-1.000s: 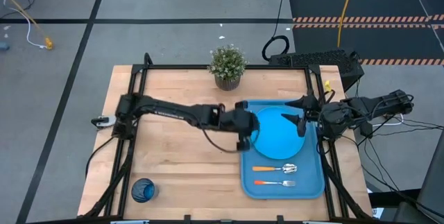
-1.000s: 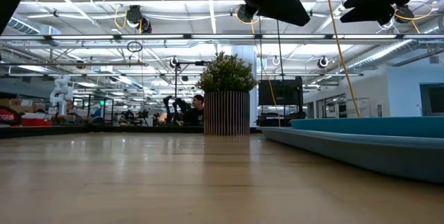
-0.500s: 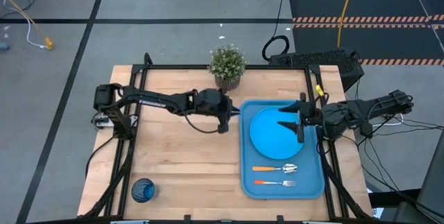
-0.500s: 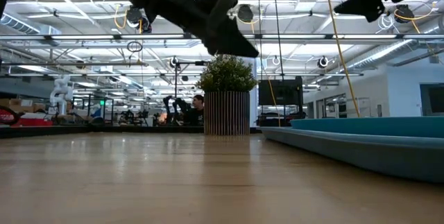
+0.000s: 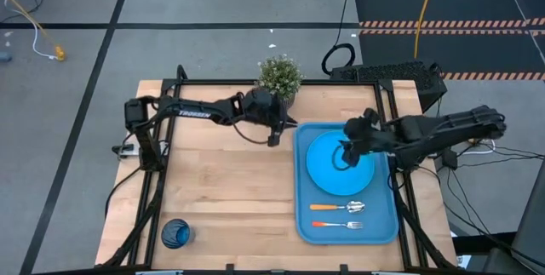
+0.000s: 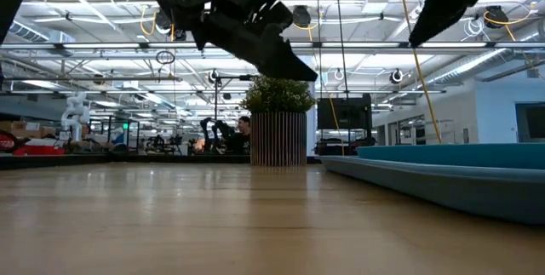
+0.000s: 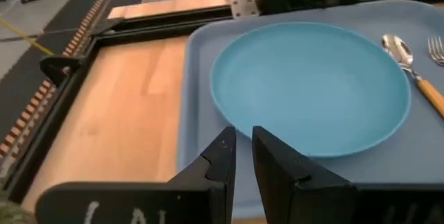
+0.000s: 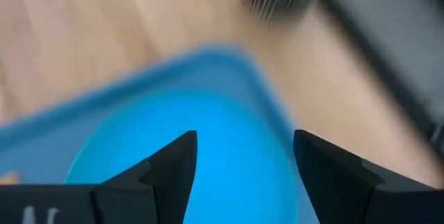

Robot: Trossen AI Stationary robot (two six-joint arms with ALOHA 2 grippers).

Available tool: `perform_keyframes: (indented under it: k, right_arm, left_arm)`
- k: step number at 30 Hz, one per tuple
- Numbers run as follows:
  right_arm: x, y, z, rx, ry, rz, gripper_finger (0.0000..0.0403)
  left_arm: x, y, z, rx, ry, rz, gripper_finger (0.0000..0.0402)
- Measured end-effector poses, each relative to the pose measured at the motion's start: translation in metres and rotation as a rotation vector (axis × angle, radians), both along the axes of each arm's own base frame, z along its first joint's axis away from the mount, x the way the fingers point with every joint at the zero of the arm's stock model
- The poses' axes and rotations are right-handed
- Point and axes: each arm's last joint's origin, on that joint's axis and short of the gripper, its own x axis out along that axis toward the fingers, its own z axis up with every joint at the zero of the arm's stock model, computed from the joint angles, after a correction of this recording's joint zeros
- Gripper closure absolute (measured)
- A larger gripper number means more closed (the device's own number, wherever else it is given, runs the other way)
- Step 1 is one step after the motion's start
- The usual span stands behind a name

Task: Pick and place plate/cup/fork/spoon on tray
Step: Move the blue tray to the center of the table

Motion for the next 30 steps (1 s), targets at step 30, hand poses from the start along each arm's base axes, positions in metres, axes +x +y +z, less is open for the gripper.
perform_keyframes:
  k: [30]
  right_arm:
    - [-0.019,0.094,-0.037,0.849,0.551,-0.769,0.0172]
  left_arm:
    - [0.013,-0.026,-0.048,0.157,0.145,-0.207,0.0348]
